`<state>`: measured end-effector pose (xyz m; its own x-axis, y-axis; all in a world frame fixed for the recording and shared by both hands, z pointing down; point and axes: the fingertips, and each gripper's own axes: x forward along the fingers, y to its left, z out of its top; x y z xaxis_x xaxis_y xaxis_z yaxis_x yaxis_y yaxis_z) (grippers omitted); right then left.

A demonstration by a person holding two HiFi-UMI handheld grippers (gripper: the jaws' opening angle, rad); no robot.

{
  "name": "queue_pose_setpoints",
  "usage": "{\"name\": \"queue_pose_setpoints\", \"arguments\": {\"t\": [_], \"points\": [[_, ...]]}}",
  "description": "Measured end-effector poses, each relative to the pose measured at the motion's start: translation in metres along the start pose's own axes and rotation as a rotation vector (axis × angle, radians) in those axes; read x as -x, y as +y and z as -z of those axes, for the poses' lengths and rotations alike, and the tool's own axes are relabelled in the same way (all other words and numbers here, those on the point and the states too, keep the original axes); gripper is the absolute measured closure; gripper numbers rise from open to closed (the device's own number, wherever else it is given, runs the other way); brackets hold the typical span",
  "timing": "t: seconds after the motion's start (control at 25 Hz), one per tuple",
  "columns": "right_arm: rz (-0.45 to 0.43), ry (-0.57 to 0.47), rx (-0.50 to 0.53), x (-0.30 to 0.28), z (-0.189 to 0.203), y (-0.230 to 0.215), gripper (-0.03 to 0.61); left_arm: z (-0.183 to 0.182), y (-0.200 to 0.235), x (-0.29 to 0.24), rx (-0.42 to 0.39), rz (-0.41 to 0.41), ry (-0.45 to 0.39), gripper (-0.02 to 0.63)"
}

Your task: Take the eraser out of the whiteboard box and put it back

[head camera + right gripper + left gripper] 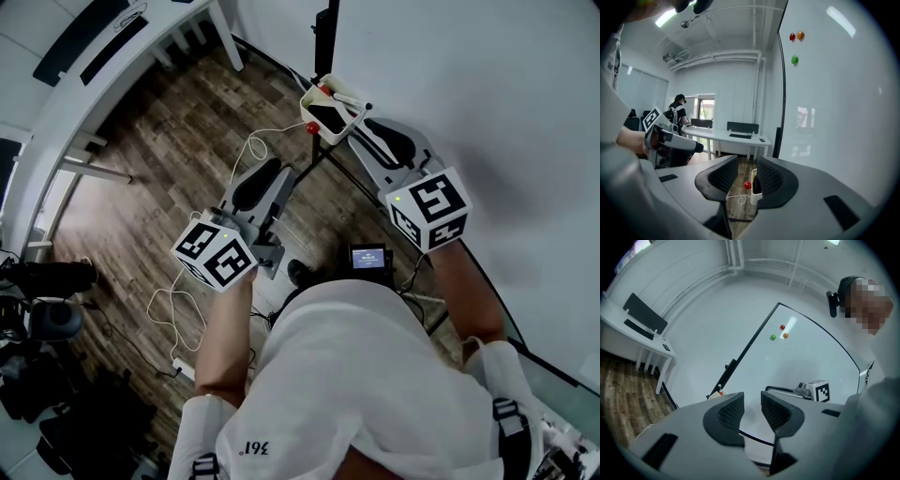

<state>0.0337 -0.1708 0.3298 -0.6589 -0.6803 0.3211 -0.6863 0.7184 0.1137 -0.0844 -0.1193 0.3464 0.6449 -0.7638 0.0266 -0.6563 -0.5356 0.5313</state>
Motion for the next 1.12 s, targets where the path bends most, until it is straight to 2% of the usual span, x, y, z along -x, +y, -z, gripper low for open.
{"name": "queue_pose_setpoints", "arguments": {"t": [0.6,1.12], "points": [[-0.01,-0.041,-0.087,0.027,-0.005,0.01,0.463,0.018,-0.009,0.015,0.019,-0.016,0.026,0.495],[-0.003,-0.016,-0.137,0.041,0.016,0.013,0.477,0.038,-0.012,0.03,0.035,-0.031,0.051,0.495]]}}
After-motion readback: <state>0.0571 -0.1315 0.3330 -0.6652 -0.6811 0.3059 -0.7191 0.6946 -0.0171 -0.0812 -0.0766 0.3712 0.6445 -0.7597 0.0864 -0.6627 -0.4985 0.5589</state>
